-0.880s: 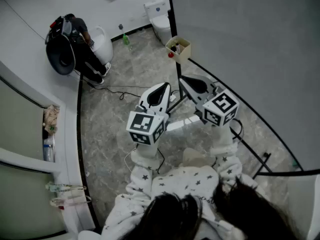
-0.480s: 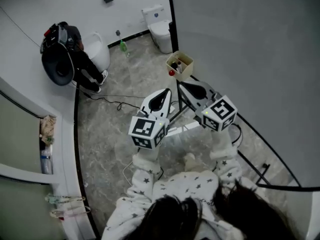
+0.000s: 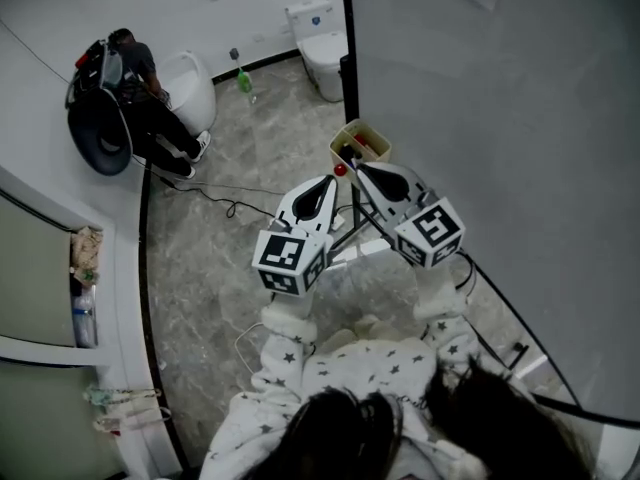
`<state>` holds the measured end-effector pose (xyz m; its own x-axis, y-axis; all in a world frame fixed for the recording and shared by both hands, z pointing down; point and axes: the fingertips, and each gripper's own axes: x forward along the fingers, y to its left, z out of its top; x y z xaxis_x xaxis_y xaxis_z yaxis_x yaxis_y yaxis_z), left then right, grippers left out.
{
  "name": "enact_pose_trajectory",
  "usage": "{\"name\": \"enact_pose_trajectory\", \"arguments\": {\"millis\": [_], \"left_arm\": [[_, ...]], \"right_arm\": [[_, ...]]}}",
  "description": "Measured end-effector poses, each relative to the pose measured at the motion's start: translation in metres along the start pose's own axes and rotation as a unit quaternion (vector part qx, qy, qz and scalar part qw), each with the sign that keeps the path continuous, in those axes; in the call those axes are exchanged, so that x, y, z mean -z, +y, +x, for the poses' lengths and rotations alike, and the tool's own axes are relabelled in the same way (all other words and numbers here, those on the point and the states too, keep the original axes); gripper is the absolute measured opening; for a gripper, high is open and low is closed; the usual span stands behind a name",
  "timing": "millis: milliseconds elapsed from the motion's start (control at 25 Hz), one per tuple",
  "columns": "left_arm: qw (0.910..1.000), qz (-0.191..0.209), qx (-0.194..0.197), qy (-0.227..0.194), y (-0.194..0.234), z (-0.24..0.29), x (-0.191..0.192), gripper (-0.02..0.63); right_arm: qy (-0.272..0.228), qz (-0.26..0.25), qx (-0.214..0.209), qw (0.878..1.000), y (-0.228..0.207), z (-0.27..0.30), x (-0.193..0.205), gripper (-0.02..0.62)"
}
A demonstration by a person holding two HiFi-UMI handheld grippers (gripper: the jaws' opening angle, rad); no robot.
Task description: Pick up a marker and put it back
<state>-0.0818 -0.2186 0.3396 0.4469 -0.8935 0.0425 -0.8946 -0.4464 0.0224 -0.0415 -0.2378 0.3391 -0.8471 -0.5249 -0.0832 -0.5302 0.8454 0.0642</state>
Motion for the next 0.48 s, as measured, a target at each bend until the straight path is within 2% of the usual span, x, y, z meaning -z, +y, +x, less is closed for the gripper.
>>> {"name": "enact_pose_trajectory", "arguments": {"millis": [480], "left_arm": [[0.9996,-0.004,0.023,0.018,0.026,0.036,0.014,0.002]], "right_arm": [[0.007,-0.021,0.036,0.999,-0.029,0.023,0.017,0.008]]}}
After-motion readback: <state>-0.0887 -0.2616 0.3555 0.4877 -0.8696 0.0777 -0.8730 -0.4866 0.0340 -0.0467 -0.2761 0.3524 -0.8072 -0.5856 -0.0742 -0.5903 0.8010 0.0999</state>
